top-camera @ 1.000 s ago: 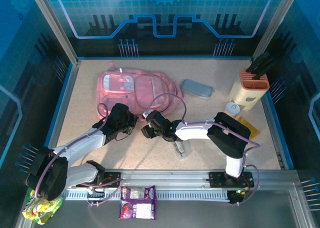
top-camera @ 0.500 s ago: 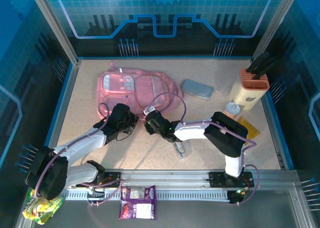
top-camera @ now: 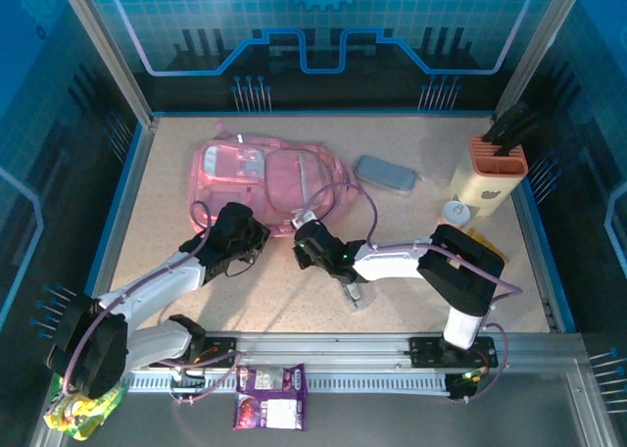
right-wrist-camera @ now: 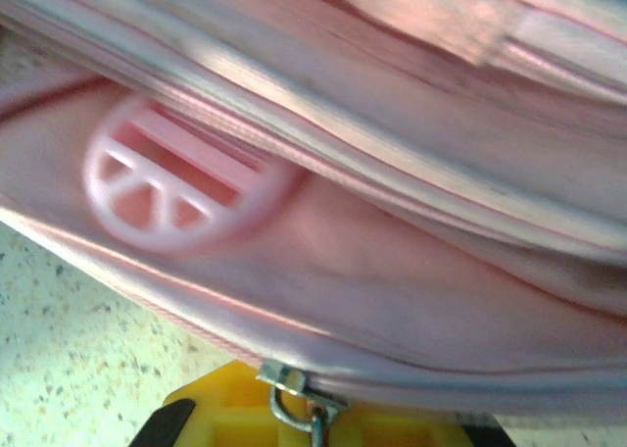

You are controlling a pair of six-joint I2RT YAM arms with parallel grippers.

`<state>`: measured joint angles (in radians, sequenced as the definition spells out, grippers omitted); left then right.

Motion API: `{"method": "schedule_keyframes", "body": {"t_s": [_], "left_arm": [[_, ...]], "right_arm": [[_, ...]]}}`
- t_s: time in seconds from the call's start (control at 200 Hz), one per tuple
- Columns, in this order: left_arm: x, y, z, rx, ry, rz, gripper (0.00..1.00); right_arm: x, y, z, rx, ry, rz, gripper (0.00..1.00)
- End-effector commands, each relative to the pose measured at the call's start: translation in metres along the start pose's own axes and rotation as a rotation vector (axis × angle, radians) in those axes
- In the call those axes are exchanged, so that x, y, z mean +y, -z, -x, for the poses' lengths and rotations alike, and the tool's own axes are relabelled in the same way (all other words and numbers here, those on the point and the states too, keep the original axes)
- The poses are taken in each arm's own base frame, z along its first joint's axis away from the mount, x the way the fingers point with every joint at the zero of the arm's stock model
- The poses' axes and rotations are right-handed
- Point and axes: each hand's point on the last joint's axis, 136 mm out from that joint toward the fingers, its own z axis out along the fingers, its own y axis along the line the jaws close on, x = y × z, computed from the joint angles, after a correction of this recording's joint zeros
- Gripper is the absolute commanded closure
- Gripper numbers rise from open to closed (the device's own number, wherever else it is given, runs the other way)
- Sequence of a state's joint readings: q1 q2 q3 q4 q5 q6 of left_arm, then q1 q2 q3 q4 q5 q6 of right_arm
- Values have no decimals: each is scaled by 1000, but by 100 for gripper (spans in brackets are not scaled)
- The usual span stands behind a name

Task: Pack the student bag
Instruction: Zip the student bag at the center of the table.

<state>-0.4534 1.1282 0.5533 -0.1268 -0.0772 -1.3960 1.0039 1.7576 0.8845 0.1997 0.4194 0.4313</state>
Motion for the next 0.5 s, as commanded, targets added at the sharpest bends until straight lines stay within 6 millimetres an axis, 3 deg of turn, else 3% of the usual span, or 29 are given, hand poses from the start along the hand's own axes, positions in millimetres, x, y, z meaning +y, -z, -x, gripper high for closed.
{"method": "schedule_keyframes", "body": {"t_s": [0.0,0.25,0.495], "left_arm": [[-24,16,23,-75,-31,-68,100],[-5,25,54,-129,-31,-14,100],[11,30,92,-196,-43,47,100]], "right_arm": [[-44,14,-26,80,-57,-135,100],[-98,35,-38,149,-156,-188,100],[-140,53,-34,176,-214,-206,100]]}}
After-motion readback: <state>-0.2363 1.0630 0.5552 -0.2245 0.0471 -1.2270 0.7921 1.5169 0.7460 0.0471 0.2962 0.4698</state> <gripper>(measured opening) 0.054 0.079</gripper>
